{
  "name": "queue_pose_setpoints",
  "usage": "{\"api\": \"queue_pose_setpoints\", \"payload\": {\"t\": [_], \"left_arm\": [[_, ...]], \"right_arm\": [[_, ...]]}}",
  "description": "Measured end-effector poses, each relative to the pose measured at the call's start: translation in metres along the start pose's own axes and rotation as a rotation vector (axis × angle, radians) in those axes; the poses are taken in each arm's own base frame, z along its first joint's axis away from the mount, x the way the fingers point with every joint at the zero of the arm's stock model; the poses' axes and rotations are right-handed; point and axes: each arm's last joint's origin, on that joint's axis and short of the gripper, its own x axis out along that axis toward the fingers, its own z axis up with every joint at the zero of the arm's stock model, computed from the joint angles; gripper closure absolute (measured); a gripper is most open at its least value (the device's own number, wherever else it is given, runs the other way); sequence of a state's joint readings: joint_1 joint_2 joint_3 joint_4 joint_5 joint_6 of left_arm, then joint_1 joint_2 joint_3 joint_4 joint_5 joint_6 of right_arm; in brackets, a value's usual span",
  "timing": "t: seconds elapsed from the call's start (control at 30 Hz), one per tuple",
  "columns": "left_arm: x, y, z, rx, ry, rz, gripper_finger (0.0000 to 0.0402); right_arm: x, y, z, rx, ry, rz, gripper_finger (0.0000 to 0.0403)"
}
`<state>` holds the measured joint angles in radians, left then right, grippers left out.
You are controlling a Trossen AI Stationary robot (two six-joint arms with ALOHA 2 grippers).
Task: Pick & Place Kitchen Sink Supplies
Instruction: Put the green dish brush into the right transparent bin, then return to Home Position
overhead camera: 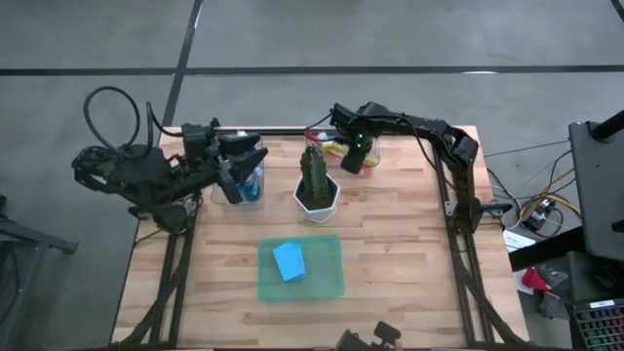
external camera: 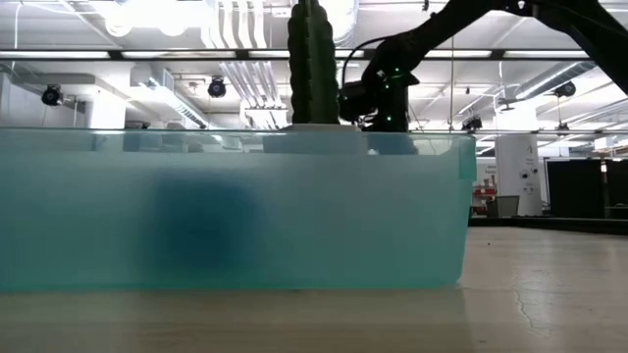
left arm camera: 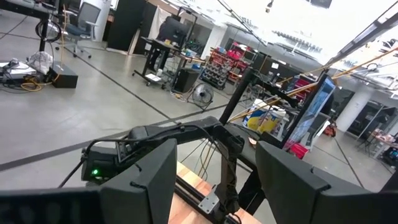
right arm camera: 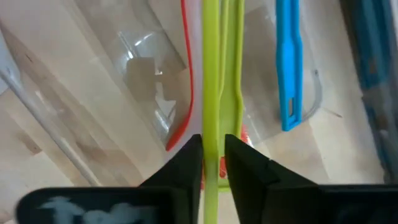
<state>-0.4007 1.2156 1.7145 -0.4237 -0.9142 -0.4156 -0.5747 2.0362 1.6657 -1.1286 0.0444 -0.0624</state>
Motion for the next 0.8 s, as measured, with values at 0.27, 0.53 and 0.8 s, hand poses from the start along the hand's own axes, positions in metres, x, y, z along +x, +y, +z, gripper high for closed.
{"api": "queue_pose_setpoints", "payload": {"t": [0.27, 0.53, 0.8], "left_arm": [[0.000, 0.000, 0.000, 0.003, 0.002, 0.001, 0.0191], [0.000, 0.001, 0.000, 0.028, -0.004, 0.014, 0.0191], [0.004, 0.005, 0.002, 0.069, -0.022, 0.055, 0.0199]], "right_arm": [[-0.032, -0.001, -0.001, 0.007, -0.098, -0.013, 0.0249], [-0.117, -0.005, -0.020, 0.108, -0.334, -0.022, 0.0208], [-0.206, 0.004, -0.061, 0.155, -0.669, 0.024, 0.0249]]}}
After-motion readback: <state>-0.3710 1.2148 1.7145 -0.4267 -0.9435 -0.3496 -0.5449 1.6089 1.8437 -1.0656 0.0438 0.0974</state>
